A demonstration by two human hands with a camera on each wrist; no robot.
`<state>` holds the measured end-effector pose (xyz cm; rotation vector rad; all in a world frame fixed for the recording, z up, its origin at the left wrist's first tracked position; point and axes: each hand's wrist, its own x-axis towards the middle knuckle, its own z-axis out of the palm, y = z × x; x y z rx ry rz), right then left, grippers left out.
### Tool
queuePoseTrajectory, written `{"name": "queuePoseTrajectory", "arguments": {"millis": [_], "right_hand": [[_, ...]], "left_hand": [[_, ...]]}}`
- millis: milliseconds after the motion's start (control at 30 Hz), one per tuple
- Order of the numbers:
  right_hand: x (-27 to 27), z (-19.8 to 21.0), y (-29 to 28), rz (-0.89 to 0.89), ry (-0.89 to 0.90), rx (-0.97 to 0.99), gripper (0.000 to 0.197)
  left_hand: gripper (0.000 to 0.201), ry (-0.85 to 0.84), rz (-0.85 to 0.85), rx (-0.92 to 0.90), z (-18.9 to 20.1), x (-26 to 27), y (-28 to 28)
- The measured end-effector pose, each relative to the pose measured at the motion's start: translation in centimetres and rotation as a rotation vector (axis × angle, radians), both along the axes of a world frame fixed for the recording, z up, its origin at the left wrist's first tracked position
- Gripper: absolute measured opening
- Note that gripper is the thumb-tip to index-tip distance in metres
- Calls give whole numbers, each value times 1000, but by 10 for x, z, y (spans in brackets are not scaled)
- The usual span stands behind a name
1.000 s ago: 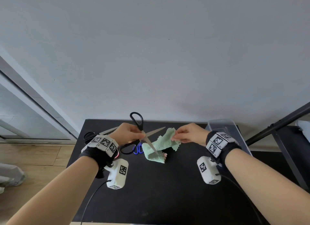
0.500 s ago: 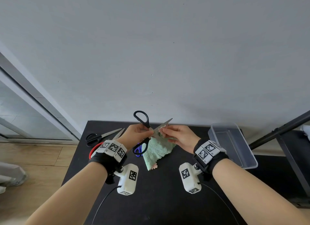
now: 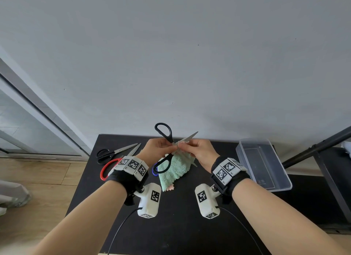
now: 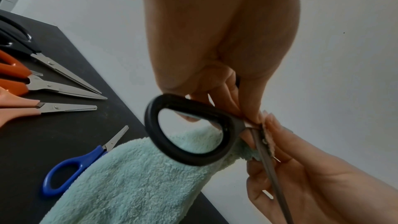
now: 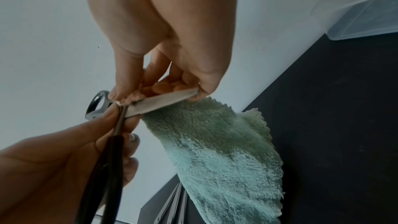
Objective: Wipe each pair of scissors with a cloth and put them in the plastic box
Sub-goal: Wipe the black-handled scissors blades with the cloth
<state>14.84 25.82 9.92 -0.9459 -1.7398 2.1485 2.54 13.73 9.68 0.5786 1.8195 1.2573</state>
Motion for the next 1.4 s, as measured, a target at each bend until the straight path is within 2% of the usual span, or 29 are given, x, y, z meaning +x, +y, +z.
{"name": "queuePoseTrajectory", "arguments": {"millis": [100, 300, 433, 1033, 1167, 1267, 1400], "right_hand": [[-1, -3, -1, -26, 15, -4, 8], [-1, -5, 2, -55, -2, -4, 7], [-1, -6, 7, -73, 9, 2, 20], [6, -9, 19, -55, -24, 7, 36], [6, -8, 21, -69, -37, 2, 28], [9, -8, 24, -73, -39, -7, 12], [17, -5, 37, -152, -35, -54, 12]], "left_hand": [[13, 18, -7, -2, 0, -3, 2], [7, 24, 0, -18, 0, -4, 3], [7, 28, -20, -20, -2, -7, 4], [5, 68, -85, -52, 2, -15, 0], [8, 99, -97, -86, 3, -17, 0], [11, 100, -114, -88, 5, -18, -2], [15, 115, -113, -131, 1, -22, -9]]}}
